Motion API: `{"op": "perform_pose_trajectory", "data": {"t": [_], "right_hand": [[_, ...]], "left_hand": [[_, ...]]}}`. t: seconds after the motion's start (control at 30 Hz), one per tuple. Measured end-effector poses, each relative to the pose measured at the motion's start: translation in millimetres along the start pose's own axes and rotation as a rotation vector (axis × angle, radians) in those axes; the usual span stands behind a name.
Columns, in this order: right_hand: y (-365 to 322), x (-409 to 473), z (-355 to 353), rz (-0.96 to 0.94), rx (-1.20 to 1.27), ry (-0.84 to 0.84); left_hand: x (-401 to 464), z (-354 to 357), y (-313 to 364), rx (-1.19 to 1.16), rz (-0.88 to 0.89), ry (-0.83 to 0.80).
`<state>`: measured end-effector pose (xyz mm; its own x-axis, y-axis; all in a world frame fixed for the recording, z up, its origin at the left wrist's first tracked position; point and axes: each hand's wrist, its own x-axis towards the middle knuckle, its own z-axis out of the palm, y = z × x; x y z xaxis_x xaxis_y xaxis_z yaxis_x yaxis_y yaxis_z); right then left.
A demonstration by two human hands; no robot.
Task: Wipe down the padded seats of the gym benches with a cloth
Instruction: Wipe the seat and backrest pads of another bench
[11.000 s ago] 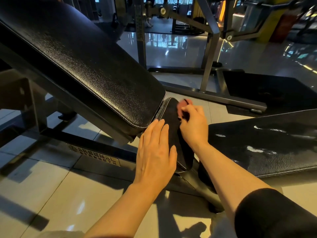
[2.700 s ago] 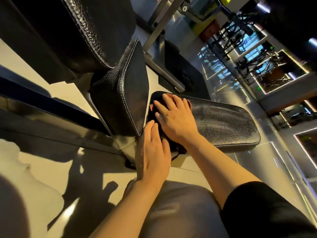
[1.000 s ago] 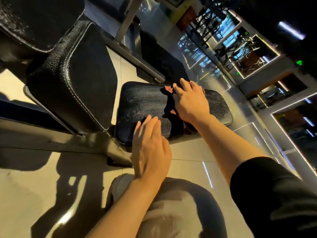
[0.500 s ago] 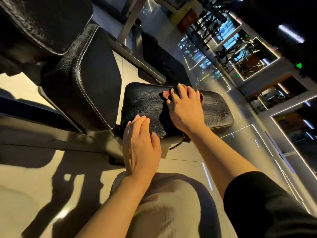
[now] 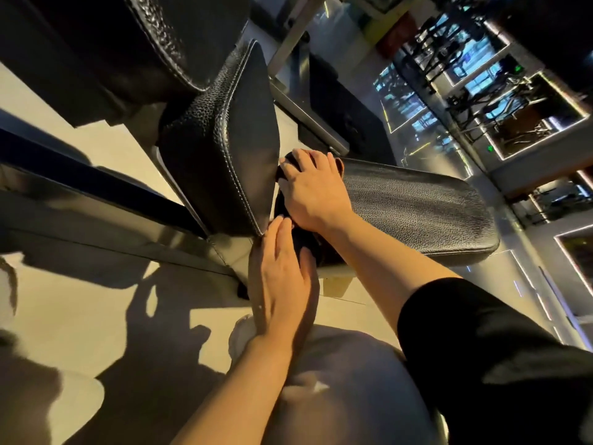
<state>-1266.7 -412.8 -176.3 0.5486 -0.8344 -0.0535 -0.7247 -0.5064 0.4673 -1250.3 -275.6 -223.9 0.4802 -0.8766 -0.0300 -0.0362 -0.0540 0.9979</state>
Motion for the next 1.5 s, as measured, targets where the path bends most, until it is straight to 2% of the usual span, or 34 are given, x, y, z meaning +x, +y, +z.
{"op": "perform_pose_trajectory", "data": {"t": [0.27, 0.6, 0.83, 1.03, 1.1, 1.2, 1.5], "right_hand": [[2, 35, 3, 0.02, -0.017, -0.021], [19, 18, 0, 0.037, 0.015, -0.02], [91, -33, -16, 0.186, -0.055, 0.018], [177, -88, -21, 0.423, -0.181, -0.003], [186, -92, -17, 0.496, -0.196, -0.016], [161, -83, -19, 0.554, -0.167, 0.018], [40, -36, -8, 0.225, -0.103, 0.023]], "left_hand": [[-5, 2, 1, -0.031, -0.015, 0.057], [3, 7, 9, 0.154, 0.071, 0.09], [-9, 25, 22, 0.149, 0.216, -0.031], [-13, 30, 28, 0.179, 0.289, -0.034], [-13, 29, 25, 0.158, 0.302, -0.018], [-11, 22, 16, 0.14, 0.276, 0.008], [-2, 0, 5, 0.133, 0.112, 0.035]]}}
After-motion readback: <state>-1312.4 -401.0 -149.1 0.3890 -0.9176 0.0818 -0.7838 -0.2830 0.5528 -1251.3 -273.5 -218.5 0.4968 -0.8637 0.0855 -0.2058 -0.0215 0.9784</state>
